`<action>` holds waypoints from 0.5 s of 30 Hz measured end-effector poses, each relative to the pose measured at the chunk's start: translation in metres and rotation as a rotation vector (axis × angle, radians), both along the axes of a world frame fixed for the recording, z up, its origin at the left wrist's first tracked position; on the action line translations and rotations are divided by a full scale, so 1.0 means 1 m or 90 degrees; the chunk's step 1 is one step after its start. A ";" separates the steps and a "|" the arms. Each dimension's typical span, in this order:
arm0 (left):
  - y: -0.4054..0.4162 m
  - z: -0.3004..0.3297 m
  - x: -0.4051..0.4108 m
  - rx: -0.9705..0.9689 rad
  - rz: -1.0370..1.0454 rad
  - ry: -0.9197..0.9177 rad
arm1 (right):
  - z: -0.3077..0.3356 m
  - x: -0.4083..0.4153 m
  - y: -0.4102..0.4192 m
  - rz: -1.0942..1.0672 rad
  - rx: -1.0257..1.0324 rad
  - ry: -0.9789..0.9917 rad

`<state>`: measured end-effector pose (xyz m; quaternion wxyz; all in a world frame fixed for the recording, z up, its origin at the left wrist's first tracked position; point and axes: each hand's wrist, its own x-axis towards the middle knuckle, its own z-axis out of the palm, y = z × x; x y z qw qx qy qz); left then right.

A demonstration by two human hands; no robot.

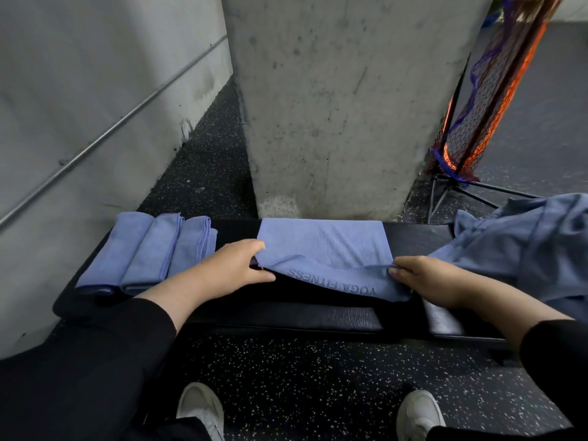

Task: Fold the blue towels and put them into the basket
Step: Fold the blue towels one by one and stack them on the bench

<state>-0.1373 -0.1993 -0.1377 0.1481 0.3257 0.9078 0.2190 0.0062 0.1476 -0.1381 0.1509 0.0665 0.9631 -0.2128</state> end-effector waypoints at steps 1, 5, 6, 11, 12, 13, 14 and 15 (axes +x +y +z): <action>-0.002 0.001 0.003 0.025 -0.001 -0.007 | 0.003 0.004 -0.002 0.001 0.004 -0.015; -0.010 0.009 0.021 0.010 0.000 -0.058 | 0.016 0.019 -0.010 0.004 0.010 -0.086; -0.012 0.012 0.026 -0.019 -0.014 -0.073 | 0.019 0.023 -0.011 0.009 0.006 -0.111; -0.019 0.012 0.048 -0.007 0.005 -0.331 | 0.021 0.043 -0.003 0.000 -0.119 -0.252; -0.021 0.011 0.051 0.010 0.022 -0.399 | 0.024 0.047 -0.004 -0.004 -0.156 -0.277; -0.023 0.011 0.052 0.007 0.030 -0.437 | 0.028 0.049 -0.006 -0.001 -0.176 -0.285; -0.024 0.012 0.053 -0.001 0.032 -0.451 | 0.033 0.050 -0.008 0.004 -0.175 -0.271; -0.023 0.013 0.053 0.002 0.037 -0.453 | 0.036 0.049 -0.008 0.014 -0.157 -0.231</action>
